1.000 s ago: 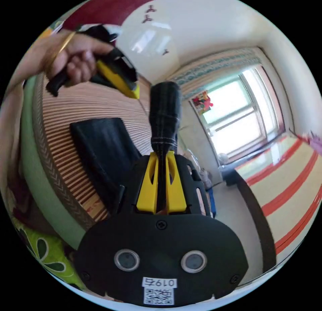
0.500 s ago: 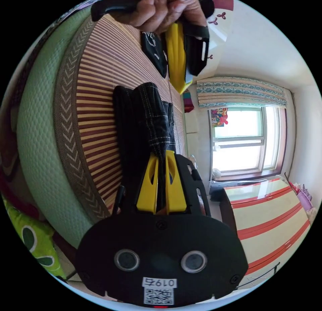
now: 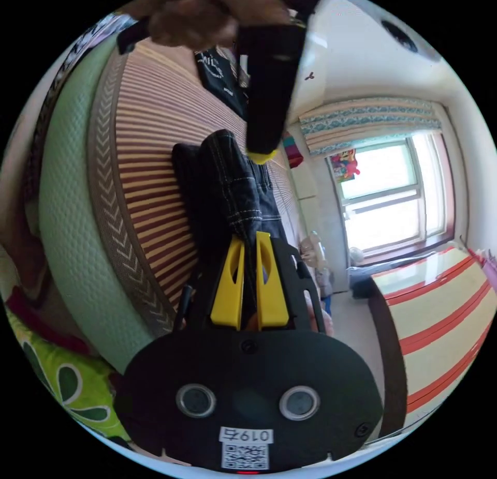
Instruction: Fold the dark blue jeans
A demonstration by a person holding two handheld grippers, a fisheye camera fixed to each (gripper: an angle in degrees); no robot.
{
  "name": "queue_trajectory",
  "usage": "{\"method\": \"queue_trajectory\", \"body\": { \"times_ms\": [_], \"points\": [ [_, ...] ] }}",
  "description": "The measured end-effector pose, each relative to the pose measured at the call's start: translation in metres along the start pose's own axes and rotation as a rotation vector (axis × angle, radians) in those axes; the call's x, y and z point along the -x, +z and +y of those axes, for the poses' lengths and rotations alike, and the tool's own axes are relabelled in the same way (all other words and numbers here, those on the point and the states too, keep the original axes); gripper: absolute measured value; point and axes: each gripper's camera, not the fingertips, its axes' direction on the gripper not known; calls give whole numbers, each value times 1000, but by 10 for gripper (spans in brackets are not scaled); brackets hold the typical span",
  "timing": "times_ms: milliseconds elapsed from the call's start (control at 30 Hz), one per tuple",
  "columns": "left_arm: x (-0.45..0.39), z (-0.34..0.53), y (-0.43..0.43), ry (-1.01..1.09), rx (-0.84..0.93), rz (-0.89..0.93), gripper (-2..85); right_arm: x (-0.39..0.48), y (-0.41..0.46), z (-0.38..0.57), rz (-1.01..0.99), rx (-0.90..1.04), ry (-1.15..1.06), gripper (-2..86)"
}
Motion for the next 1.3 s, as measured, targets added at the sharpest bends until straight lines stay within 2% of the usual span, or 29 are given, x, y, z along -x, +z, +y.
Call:
{"method": "queue_trajectory", "body": {
  "times_ms": [167,333,533,700,833,900,967,1100,1300],
  "points": [
    [-79,1,-7,157,-10,-135,52,-20,7,0,-107,1,46,32],
    [-123,7,-16,261,37,-117,96,-28,12,4,-158,-3,59,33],
    [-195,10,1,406,100,-343,109,-24,11,8,-138,-1,38,34],
    [-212,7,6,419,143,-310,86,-14,8,17,-108,-11,22,36],
    [-211,6,4,393,166,-229,66,5,6,30,-25,-13,-23,48],
    [-208,5,3,380,165,-203,58,17,12,39,58,47,-47,63],
    [-205,5,-2,356,157,-183,48,26,22,64,132,123,-51,84],
    [-202,4,-9,347,148,-176,36,23,17,110,172,135,-32,94],
    [-196,2,-17,363,150,-192,24,7,27,192,258,254,-27,97]
  ]
}}
